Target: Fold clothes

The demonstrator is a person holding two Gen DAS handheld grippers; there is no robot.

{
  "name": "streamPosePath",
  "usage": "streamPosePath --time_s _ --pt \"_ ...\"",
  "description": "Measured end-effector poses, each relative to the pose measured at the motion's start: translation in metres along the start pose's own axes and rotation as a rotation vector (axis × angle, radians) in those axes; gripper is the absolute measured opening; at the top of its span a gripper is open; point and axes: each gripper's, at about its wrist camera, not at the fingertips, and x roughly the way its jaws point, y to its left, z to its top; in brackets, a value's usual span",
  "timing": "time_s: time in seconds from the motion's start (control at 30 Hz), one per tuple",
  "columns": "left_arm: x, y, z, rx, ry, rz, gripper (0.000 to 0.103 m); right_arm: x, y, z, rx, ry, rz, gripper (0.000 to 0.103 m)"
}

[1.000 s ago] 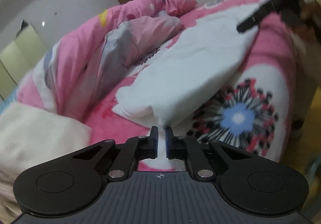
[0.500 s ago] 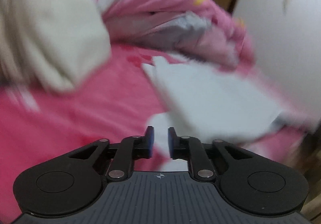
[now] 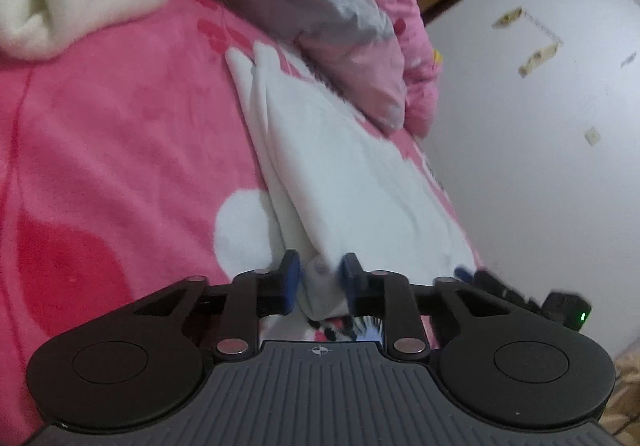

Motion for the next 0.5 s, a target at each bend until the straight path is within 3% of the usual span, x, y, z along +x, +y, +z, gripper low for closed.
streamPosePath --time_s 0.17,0.27,0.37,0.43,0.5 --pt "-0.006 0.004 -0.003 0.027 0.036 -0.004 0.013 0.001 0.022 0.006 -0.062 -0.020 -0.003 0.103" --pt "-0.011 0.013 -0.001 0.005 0.034 -0.008 0.013 0.008 0.045 0.012 -0.145 -0.012 0.043 0.101" --pt "-0.014 0.020 -0.001 -0.003 0.021 -0.010 0.012 0.021 0.075 0.015 -0.248 0.012 0.145 0.089" --pt "-0.015 0.024 -0.003 -0.001 0.008 -0.009 0.010 0.035 0.094 0.012 -0.300 0.040 0.196 0.065" --pt "-0.017 0.027 -0.005 -0.001 -0.005 -0.004 0.006 0.050 0.111 0.003 -0.342 0.077 0.241 0.054"
